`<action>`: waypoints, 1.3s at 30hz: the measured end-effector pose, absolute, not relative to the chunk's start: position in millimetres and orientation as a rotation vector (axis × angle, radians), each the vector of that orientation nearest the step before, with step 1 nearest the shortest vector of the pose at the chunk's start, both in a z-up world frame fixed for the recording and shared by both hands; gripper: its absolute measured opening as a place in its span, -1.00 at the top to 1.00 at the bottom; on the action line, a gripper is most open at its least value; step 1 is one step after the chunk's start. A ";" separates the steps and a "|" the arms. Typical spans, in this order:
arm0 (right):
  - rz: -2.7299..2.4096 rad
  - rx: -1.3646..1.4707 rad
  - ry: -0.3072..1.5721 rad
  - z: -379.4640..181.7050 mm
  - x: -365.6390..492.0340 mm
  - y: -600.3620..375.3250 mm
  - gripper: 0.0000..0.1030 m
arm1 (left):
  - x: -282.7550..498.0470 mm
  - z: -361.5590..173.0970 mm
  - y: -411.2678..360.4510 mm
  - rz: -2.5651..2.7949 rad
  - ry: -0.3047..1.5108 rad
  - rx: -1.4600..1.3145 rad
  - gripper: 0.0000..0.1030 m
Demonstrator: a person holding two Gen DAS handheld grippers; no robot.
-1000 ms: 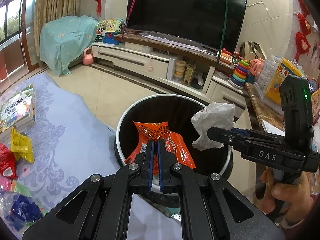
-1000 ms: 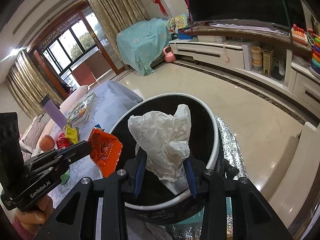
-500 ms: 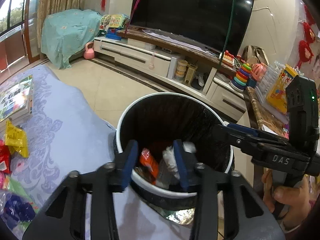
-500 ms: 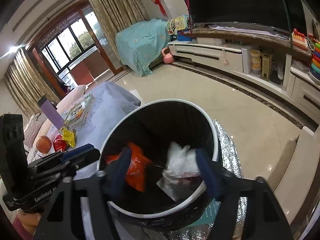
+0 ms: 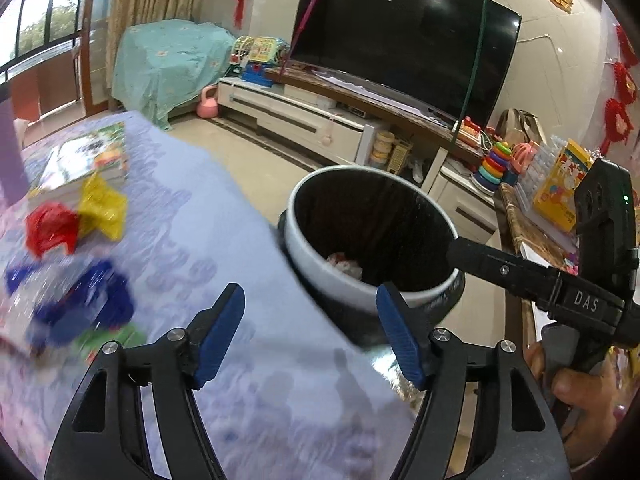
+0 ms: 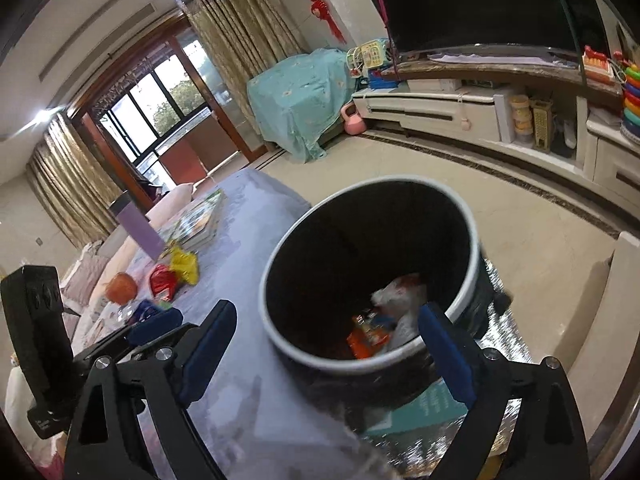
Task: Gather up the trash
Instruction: 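Grasp the blue spoon-shaped toy with the left tool while the right grasps the blue plastic bag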
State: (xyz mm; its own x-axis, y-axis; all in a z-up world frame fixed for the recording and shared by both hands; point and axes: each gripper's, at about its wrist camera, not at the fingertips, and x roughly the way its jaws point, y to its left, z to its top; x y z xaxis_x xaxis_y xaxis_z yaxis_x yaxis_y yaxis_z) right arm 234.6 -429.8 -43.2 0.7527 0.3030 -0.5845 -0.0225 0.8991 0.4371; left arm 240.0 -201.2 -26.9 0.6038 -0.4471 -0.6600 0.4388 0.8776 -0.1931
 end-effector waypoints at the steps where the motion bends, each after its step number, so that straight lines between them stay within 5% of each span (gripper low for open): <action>1: 0.192 0.431 0.702 -44.4 232.6 -425.6 -0.81 | 235.7 -28.3 -195.3 -0.506 0.771 -0.017 -0.36; 39: 0.453 0.298 0.794 -65.2 237.4 -267.0 -0.81 | 202.1 -58.9 12.8 -0.127 0.806 -0.237 -0.36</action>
State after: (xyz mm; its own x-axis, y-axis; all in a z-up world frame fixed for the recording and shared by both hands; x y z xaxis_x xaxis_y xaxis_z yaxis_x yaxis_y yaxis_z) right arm 237.4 -267.0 -65.2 0.6131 0.4960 -0.6149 -0.2768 0.8639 0.4208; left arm 202.1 12.8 -58.9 0.6870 -0.2017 -0.6981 0.0222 0.9661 -0.2573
